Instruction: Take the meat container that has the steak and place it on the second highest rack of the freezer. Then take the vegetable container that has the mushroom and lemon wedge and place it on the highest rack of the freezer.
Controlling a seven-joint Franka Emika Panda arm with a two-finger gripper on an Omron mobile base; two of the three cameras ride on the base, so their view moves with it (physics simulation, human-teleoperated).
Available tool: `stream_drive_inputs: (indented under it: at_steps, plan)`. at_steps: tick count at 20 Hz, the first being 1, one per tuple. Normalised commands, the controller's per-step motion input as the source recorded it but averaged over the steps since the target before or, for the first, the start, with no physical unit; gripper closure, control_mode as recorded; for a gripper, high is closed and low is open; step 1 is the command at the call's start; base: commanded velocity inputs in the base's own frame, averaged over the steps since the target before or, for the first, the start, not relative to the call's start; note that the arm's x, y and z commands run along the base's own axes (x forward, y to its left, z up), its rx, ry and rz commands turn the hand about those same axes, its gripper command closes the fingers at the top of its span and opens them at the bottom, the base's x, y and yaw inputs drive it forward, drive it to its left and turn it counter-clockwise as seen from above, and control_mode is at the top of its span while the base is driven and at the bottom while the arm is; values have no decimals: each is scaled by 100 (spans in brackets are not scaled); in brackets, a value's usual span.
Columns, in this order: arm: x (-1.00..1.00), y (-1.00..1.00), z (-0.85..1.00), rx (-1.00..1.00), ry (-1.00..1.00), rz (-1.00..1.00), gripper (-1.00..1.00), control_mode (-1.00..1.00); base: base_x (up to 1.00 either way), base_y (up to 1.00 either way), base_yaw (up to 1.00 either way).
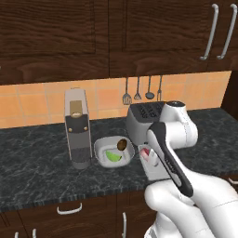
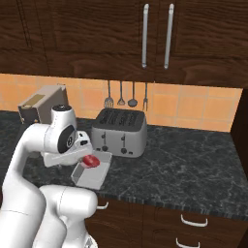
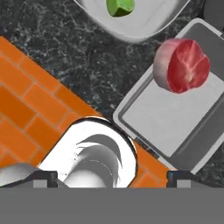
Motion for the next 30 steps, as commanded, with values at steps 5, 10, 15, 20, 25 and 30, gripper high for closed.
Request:
stream_drive_inputs:
  at_steps: [5,10,15,20,25,30]
  plan:
    - [28,-6,-59,0,1,21,-100,-100,0,0,0]
    - [19,-1,-60,0,0,20,-100,-100,0,0,0]
    - [29,-16,-52,0,0,24,-100,-100,0,0,0]
    - [3,-5,-68,0,5,21,-100,-100,0,0,0]
    - [-1,0,-80,0,5,17,-100,-100,0,0,0]
    - [-58,29,-96,-1,4,11,-100,-100,0,0,0]
